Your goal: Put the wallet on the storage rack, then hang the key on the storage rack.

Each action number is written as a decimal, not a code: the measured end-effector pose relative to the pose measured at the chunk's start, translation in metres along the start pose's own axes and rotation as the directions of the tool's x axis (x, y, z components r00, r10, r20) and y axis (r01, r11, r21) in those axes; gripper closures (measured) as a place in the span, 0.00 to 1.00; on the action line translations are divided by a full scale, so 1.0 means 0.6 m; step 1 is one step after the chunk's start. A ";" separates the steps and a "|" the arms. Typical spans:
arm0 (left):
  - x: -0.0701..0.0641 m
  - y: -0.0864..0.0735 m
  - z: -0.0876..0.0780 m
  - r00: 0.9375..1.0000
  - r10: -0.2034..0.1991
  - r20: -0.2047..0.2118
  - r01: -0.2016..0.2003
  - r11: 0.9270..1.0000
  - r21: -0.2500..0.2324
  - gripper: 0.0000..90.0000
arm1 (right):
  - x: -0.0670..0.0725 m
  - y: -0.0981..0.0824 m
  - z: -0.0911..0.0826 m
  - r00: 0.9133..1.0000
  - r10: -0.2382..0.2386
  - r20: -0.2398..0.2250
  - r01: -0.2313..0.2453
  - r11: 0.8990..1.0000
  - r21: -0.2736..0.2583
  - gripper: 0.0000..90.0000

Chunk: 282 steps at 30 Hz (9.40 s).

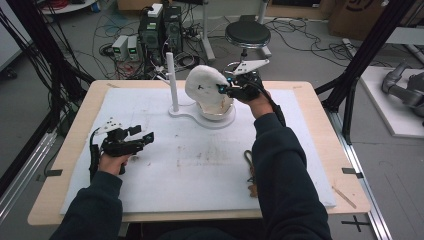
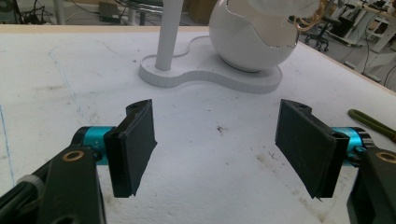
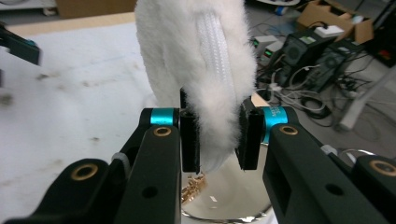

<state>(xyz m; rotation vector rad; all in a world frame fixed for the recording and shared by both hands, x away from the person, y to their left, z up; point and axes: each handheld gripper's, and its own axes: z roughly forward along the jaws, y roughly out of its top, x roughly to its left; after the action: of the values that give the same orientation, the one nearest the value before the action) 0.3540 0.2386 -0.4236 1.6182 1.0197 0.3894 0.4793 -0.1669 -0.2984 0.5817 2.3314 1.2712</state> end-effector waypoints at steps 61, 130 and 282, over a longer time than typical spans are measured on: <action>-0.001 -0.003 0.001 1.000 -0.013 0.005 0.013 1.000 0.008 0.31 | 0.001 -0.059 0.054 0.993 0.118 0.025 -0.119 0.993 0.025 0.45; -0.016 -0.005 0.010 0.999 0.042 0.007 -0.042 0.999 0.011 0.21 | 0.111 -0.289 -0.159 0.958 0.264 0.115 -0.278 0.952 0.132 0.32; 0.035 0.252 0.093 1.000 0.023 -0.007 -0.023 0.997 -0.079 0.45 | 0.124 -0.282 -0.170 0.948 0.299 0.111 -0.294 0.954 -0.064 0.43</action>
<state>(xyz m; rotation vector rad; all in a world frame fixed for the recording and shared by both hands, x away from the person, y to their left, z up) 0.4672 0.2204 -0.3087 1.5596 0.9787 0.4453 0.3355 -0.2791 -0.4044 0.9960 2.1672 1.3729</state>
